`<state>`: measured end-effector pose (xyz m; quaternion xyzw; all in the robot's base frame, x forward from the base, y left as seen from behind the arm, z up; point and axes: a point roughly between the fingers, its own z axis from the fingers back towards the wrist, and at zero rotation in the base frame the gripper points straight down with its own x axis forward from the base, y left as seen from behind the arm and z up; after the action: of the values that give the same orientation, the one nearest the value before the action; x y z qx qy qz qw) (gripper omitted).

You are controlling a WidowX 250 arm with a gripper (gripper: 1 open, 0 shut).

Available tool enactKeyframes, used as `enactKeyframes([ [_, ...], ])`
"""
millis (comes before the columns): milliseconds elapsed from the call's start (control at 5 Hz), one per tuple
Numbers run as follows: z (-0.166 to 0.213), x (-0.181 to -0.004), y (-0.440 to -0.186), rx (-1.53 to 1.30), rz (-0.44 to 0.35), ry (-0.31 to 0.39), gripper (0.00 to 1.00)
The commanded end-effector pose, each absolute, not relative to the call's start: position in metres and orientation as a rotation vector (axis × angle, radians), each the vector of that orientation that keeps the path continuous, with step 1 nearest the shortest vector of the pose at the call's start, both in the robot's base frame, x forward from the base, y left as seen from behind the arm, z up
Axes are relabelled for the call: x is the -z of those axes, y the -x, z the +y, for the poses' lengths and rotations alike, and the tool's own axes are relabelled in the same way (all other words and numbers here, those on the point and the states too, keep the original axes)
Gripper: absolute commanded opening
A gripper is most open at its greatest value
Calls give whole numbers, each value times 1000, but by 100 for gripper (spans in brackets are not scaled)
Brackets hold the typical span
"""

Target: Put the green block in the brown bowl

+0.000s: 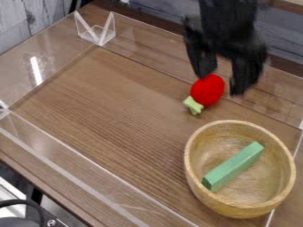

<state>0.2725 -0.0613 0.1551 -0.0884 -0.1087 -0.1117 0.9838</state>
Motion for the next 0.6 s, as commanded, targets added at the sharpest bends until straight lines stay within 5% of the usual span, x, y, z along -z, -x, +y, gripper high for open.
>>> enactKeyframes([
  [0, -71, -160, -274, 245, -289, 171, 100],
  [400, -97, -133, -261, 317, -269, 170, 100],
])
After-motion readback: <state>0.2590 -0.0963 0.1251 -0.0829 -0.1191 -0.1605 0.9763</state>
